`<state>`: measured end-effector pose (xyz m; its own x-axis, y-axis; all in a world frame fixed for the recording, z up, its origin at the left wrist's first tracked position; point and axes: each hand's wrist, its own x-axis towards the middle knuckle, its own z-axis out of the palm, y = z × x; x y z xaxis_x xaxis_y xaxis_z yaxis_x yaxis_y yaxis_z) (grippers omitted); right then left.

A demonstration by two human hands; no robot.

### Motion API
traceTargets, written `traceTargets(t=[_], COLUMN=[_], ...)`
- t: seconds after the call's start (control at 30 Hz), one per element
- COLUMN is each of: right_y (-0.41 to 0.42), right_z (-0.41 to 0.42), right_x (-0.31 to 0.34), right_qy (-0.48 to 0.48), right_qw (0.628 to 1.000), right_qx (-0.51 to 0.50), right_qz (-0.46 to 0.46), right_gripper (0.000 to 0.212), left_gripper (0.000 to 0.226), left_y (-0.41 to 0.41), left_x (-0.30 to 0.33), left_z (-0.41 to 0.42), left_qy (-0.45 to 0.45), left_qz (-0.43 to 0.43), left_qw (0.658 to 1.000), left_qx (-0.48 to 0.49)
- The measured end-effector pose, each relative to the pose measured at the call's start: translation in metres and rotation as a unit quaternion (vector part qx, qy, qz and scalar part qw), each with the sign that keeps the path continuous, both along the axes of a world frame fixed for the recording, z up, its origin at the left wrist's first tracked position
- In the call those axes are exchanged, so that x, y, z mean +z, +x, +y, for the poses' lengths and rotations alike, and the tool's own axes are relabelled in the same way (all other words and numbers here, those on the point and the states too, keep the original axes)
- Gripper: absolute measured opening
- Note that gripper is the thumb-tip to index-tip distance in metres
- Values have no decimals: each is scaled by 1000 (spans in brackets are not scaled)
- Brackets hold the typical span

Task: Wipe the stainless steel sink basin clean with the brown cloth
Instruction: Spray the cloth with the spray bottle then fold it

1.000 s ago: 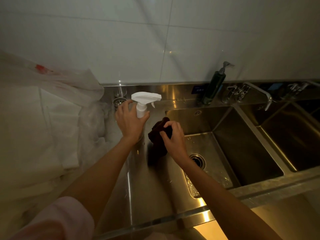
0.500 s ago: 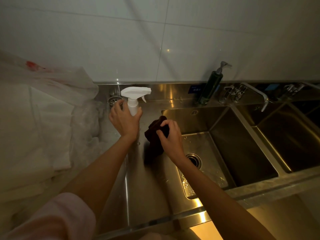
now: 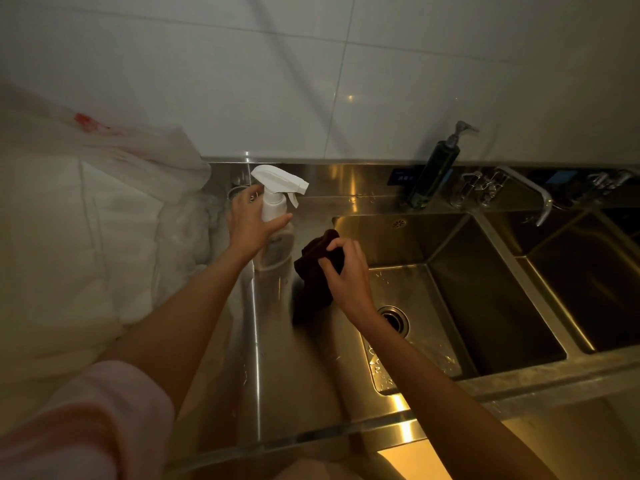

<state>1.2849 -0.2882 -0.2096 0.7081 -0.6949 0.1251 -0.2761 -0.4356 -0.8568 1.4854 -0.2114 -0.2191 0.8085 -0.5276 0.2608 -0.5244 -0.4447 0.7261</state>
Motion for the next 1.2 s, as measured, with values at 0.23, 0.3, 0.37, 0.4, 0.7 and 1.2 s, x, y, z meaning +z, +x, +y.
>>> traceTargets(t=[0.23,0.3,0.37,0.4,0.7,1.2], right_y=[1,1,0,-1,-7,-38], right_z=[2,2,3,3,8,7], right_x=[3,5,6,8,13,16], right_qy=[8,4,-1,-2,-8,20], right_qw=[1000,1000,1000,1000,999,996], right_qx=[3,2,2,2,11,20], right_qz=[-13,-16,-19,-21,-37,-81], right_gripper=[21,21,20,20,19,27], left_gripper=[64,65,65,65,94,64], left_y=[18,23,24,24,11,-69], left_x=[8,10,13,14,20,35], left_z=[5,7,8,9,28,97], left_qy=[57,73,85,89,153,230], left_qz=[-51,-58,-58,-59,-136,-239], left_qw=[993,990,987,986,974,943], left_qx=[-87,-107,-120,-125,-100,-32])
